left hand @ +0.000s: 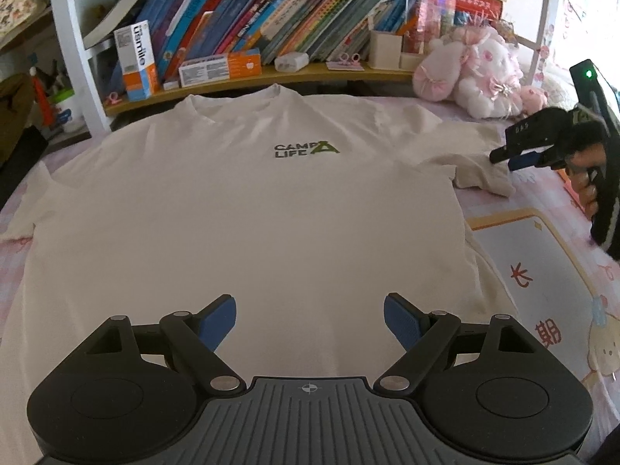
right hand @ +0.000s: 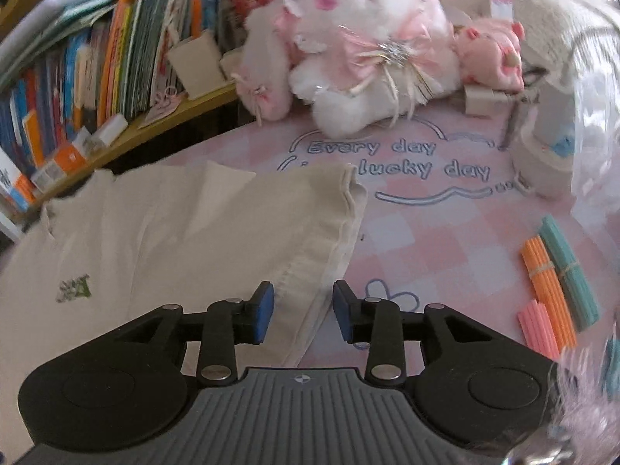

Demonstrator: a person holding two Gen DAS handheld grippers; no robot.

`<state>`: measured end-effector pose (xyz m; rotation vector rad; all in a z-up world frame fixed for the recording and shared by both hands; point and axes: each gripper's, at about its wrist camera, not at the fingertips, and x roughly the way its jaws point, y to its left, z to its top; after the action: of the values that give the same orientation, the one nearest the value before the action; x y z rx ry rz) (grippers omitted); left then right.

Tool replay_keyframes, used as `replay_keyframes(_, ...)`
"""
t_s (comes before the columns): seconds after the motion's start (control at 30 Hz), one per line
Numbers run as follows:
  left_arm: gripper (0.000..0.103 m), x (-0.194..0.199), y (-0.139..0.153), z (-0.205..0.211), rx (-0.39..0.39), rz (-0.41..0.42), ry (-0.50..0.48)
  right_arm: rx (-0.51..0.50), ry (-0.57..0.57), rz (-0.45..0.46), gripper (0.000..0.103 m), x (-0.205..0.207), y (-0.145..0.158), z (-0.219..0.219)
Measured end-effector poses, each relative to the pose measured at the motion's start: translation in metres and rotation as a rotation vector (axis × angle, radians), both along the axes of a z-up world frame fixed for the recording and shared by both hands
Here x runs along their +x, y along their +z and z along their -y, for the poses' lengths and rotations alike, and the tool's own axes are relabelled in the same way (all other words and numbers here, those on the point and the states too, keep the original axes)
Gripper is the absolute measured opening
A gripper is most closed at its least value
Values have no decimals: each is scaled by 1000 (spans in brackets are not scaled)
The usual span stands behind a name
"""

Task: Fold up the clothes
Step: 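Fold the sleeve and side panel over the shirt body with the right tool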

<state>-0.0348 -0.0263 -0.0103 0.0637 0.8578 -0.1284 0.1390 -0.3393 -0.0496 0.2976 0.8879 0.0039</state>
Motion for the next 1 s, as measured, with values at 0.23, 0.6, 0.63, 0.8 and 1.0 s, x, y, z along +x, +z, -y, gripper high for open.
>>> replay_keyframes(0.23,86,3,-2,-11,-25,-3,3,28,4,18,7,8,-3,-1)
replay_keyframes(0.6,86,-6,2,-58,-70,27,45,-105,240,210,7,24,67,-124)
replay_keyframes(0.63,86,-8,2,-64,-73,26,55,-122,274,213,7,25,69,-145)
replay_keyframes(0.8,86,-15,-2,-91,-95,-2,96,-46,478,116,44,26,54,-224)
replay_keyframes(1.0,86,-18,-6,-111,-116,-5,118,196,459,97,43,-11,59,-192)
